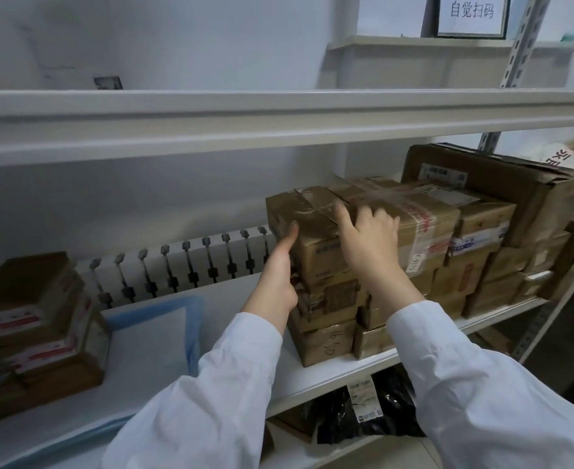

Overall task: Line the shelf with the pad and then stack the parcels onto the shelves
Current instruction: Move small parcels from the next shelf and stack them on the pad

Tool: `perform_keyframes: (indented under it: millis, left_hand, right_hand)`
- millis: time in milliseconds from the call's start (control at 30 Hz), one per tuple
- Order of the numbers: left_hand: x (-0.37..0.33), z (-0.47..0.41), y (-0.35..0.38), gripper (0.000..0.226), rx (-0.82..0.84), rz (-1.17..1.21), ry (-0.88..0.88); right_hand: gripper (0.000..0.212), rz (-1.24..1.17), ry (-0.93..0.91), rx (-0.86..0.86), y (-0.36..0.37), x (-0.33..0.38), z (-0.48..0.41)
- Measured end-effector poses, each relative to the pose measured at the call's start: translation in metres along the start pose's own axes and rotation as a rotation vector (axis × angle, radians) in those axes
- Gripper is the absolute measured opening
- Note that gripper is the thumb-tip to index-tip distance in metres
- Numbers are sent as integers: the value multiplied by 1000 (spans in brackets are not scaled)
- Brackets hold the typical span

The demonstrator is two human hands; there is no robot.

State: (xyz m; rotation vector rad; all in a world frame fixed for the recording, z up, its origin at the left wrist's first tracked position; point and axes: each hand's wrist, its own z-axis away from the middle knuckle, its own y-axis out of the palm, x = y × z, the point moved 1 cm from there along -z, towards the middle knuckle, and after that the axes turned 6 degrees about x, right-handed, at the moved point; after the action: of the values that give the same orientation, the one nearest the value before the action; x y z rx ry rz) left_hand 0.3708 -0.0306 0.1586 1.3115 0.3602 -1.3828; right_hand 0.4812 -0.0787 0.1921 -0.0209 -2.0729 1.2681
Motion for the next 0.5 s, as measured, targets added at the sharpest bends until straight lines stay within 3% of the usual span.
perform_keyframes:
  millis: [233, 433, 500]
  left_hand:
    - [-5, -5, -5, 40, -1, 24, 59]
    - [-7, -11, -29, 21, 53, 310, 107]
    - [-4, -11, -40, 22, 55, 388, 141]
  right_hand:
    - [42, -475, -105, -56, 1, -2, -3]
    - [21, -846, -99, -100, 3, 2, -6]
    - [24, -823, -54, -60, 8, 0, -7]
